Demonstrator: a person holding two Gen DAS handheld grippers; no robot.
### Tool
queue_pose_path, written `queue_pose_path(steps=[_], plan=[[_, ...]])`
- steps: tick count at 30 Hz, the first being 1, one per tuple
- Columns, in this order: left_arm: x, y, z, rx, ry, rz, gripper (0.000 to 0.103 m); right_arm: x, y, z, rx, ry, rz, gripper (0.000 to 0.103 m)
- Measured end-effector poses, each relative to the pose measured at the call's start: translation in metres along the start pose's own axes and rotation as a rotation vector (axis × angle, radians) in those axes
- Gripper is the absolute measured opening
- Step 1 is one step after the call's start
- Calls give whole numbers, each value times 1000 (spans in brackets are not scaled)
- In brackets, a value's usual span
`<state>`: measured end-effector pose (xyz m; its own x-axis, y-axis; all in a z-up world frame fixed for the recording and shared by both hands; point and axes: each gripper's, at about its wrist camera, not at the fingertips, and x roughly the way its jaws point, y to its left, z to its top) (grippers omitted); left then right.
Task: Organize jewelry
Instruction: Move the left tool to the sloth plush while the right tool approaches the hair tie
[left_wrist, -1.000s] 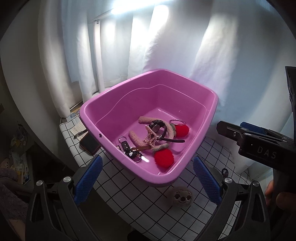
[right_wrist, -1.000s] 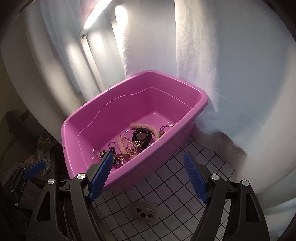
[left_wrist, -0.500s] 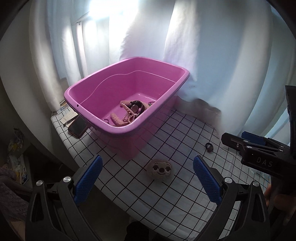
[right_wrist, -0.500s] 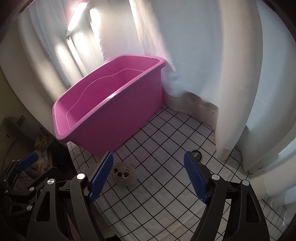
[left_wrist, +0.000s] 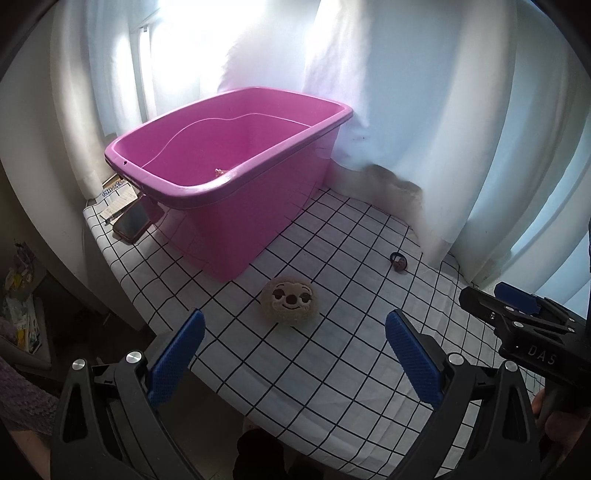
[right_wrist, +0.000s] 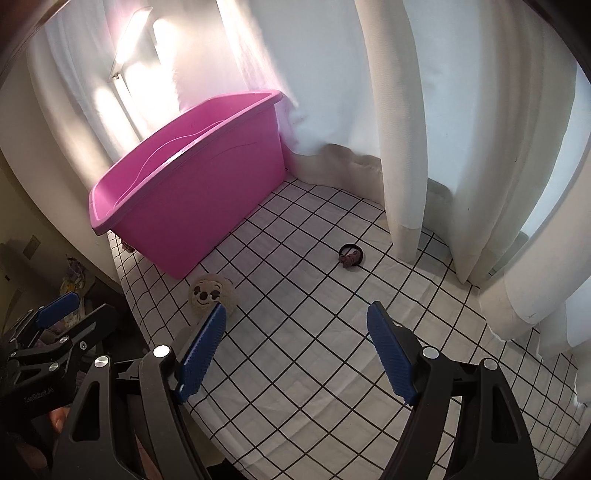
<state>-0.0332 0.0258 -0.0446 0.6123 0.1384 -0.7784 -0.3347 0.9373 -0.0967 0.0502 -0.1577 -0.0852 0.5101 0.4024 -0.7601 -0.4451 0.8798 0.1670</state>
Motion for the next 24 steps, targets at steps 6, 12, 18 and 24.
queue_pose_path(steps=[6,12,18,24], plan=[[17,-3,-16,9,25,-9,96,12,-9,-18,20,17,-20,75],[32,-6,-23,13,34,-18,96,26,-15,-29,28,28,-39,75],[51,-6,-27,-12,33,-27,96,43,-21,-33,26,33,-62,75],[78,-3,-26,-37,63,-17,96,64,-27,-34,47,52,-69,75]])
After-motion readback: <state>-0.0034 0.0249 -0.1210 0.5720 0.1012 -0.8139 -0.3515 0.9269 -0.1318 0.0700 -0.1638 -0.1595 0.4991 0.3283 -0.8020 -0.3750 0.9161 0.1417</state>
